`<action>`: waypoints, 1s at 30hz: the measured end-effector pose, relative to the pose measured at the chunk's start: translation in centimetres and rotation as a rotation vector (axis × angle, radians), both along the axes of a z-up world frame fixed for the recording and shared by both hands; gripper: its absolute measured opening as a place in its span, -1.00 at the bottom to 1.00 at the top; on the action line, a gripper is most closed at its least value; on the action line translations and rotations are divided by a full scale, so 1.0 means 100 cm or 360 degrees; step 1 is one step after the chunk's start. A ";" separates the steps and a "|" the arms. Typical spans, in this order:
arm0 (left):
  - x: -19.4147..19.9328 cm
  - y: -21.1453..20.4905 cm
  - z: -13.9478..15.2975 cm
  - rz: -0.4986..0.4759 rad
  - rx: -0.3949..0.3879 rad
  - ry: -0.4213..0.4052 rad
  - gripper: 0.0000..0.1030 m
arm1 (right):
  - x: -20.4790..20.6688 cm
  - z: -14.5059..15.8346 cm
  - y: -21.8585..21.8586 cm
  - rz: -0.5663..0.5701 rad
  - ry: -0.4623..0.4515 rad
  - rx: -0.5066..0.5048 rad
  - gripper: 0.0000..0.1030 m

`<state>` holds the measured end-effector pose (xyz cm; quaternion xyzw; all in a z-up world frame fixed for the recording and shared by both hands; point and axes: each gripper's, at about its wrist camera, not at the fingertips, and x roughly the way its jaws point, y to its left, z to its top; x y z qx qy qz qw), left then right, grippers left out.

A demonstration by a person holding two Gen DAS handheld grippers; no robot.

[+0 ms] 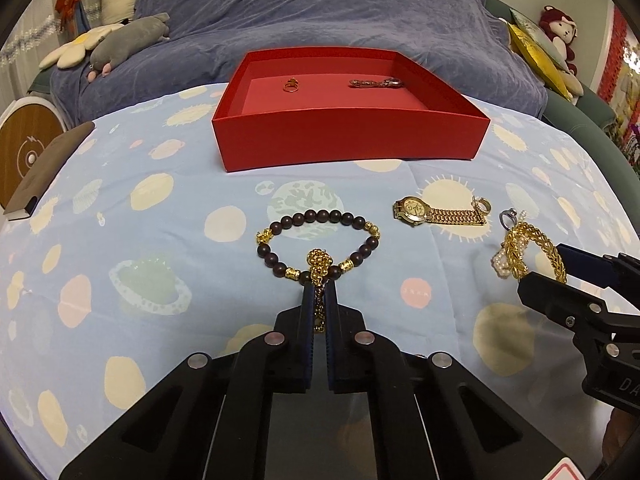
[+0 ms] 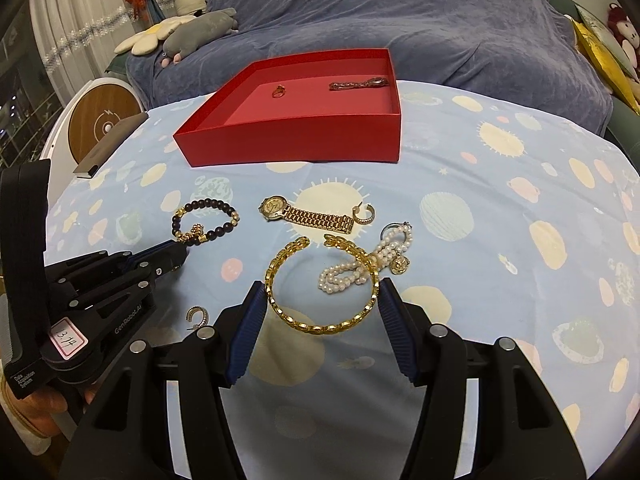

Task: Organize jewelry
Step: 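Lift chain and bangle into the red box and open both tools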

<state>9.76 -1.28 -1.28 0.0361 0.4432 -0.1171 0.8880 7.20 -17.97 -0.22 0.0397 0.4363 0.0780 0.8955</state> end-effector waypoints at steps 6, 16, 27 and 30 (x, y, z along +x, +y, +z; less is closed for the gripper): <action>-0.006 0.016 0.026 0.0009 -0.0139 -0.0030 -0.95 | -0.001 0.004 0.003 0.0014 -0.0014 0.0001 0.08; -0.003 0.041 0.066 0.0068 -0.0285 -0.0105 -0.95 | 0.001 0.025 0.012 0.0044 -0.0089 0.0027 0.08; 0.027 0.038 0.131 0.0037 -0.0321 -0.0239 -0.95 | 0.028 0.055 0.014 0.0038 -0.0168 0.0038 0.08; 0.049 0.032 0.147 0.0018 -0.0334 -0.0267 -0.95 | 0.047 0.068 0.012 0.0048 -0.0202 0.0006 0.08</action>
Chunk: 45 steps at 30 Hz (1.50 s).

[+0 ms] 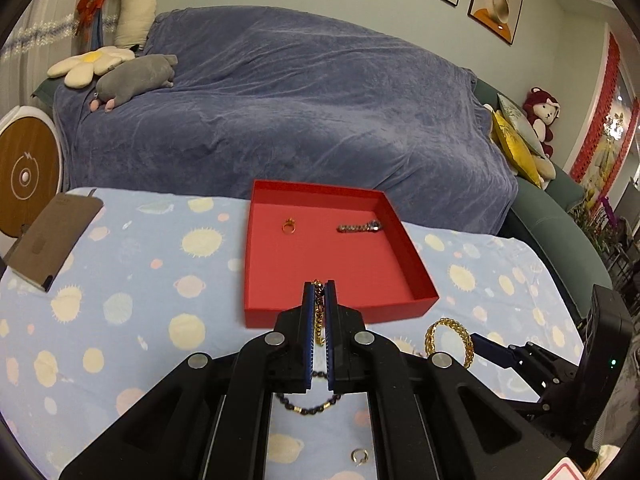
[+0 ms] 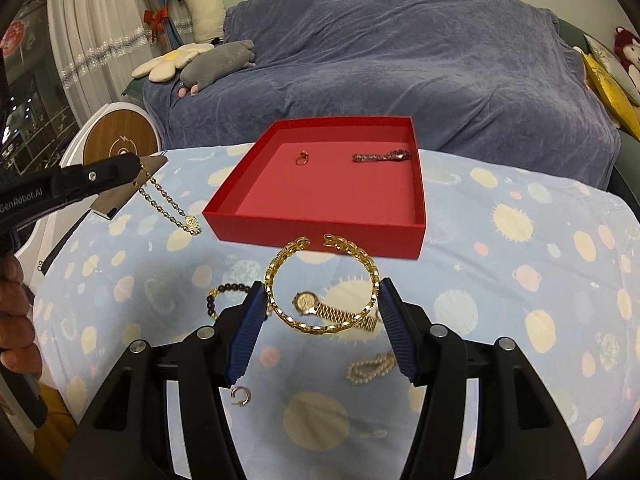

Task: Organize jewelry
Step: 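Lift chain and bangle into the red box and open both tools, then withdraw both tools and move the right tool to the pearl necklace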

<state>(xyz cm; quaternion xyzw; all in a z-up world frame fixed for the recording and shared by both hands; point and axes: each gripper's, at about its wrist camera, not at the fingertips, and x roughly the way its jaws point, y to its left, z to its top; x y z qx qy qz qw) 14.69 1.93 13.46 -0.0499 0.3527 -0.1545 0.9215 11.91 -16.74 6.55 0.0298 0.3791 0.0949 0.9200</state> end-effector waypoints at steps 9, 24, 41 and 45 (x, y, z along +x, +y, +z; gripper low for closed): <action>0.094 -0.031 0.001 0.0000 0.0059 -0.0032 -0.95 | 0.102 0.006 -0.013 -0.0055 -0.0001 0.0038 0.08; 0.192 -0.047 -0.079 0.0078 0.0133 0.0178 -0.94 | 0.195 -0.057 -0.012 -0.0085 0.0175 -0.0051 0.09; 0.108 0.000 -0.045 0.0179 0.0140 0.0118 -0.24 | 0.082 0.004 -0.046 -0.0115 0.0031 0.0044 0.17; 0.069 0.004 -0.041 0.0183 0.0199 0.0132 -0.22 | 0.033 0.010 -0.047 -0.0126 0.0003 0.0020 0.17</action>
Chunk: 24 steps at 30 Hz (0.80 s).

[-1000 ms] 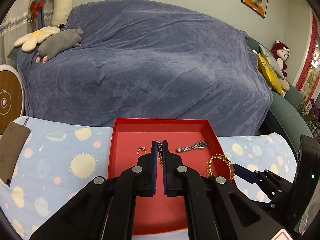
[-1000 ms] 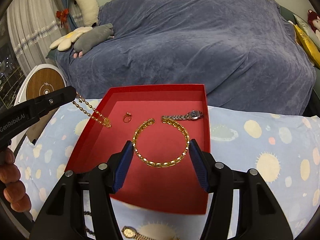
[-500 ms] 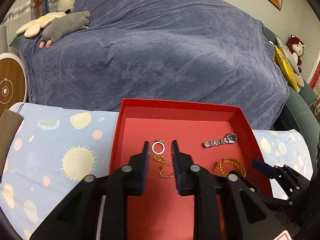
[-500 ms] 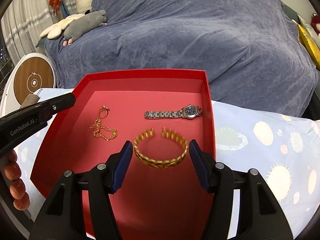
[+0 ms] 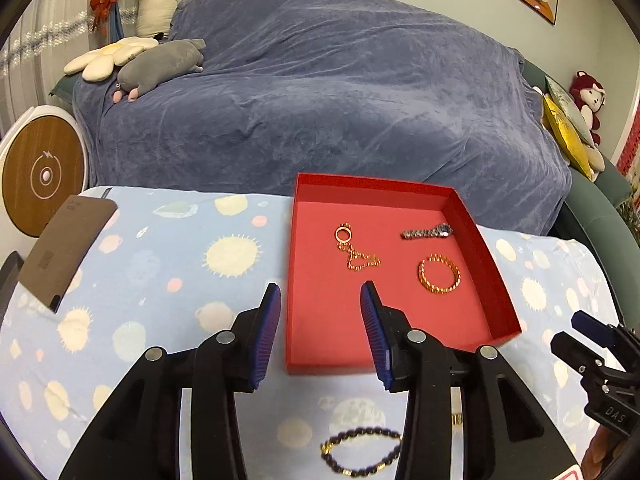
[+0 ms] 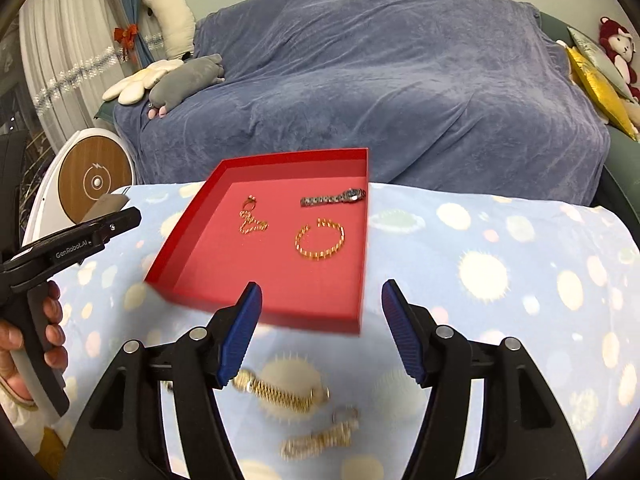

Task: Organize jewelry
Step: 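Withdraw both tools and move the right tool to the pearl necklace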

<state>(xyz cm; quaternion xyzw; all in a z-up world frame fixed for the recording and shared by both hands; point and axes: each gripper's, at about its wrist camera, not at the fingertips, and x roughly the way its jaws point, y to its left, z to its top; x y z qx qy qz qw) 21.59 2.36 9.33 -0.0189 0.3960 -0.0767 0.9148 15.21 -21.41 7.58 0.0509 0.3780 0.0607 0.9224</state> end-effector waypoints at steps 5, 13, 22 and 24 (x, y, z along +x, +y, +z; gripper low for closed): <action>-0.044 0.008 -0.010 0.0021 -0.0006 0.0038 -0.03 | -0.047 -0.013 0.002 -0.0002 0.0031 0.0020 0.17; -0.091 0.018 -0.053 0.0106 -0.0028 0.0192 -0.02 | -0.082 -0.051 -0.004 -0.0029 0.0171 0.0082 0.17; -0.091 0.013 -0.086 0.0101 -0.0002 0.0266 -0.02 | -0.074 -0.085 -0.005 -0.0027 0.0293 0.0083 0.07; -0.089 0.012 -0.088 0.0099 -0.0004 0.0276 -0.02 | -0.069 -0.090 0.002 -0.0001 0.0309 0.0085 0.00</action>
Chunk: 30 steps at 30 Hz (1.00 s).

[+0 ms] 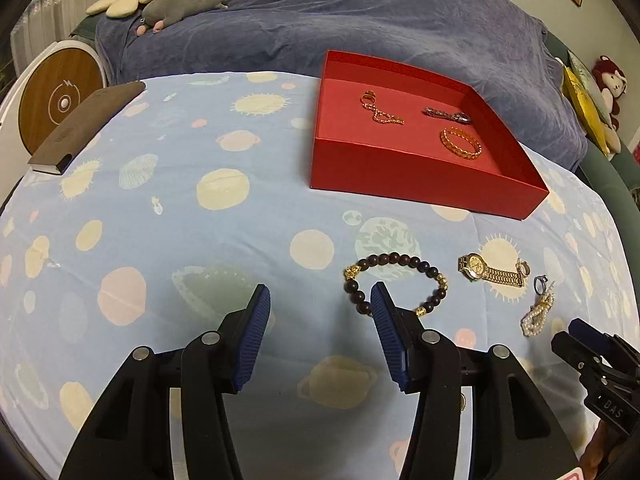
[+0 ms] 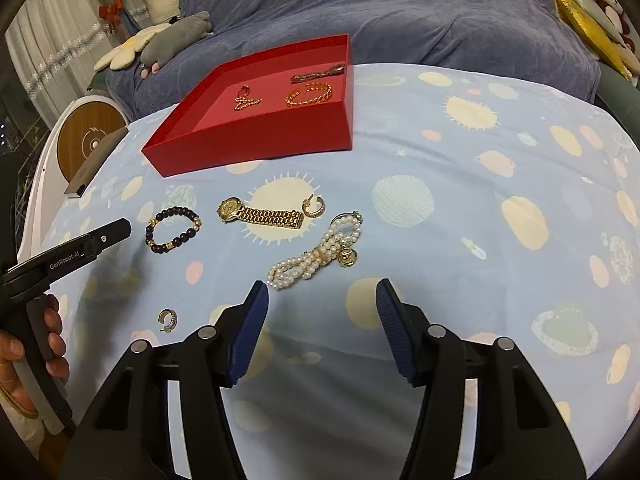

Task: Organize jewelry
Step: 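Withdraw both tools and move the right tool to the pearl necklace, then grasp the pearl necklace with the right tool while the left grasps the beaded bracelet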

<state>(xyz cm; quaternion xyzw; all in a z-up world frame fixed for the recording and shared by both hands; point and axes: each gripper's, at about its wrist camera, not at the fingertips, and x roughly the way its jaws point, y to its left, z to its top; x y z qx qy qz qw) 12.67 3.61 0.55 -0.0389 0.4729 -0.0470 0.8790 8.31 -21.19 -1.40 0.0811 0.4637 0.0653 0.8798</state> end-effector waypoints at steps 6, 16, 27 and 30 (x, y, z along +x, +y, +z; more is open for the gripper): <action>0.000 -0.002 -0.002 -0.0022 -0.0032 0.0015 -0.02 | 0.014 -0.010 0.015 0.0024 0.0016 0.0007 -0.09; 0.003 -0.001 -0.007 -0.0021 -0.0058 0.0037 -0.02 | 0.036 -0.014 0.013 -0.0081 -0.0020 -0.0044 -0.17; 0.014 -0.007 -0.013 -0.0034 -0.0085 0.0047 -0.02 | 0.033 -0.015 0.013 -0.0071 -0.0031 -0.0077 -0.73; 0.017 -0.013 -0.015 -0.0041 -0.0061 0.0039 -0.02 | 0.029 -0.013 0.011 -0.0059 -0.0022 -0.0040 -0.73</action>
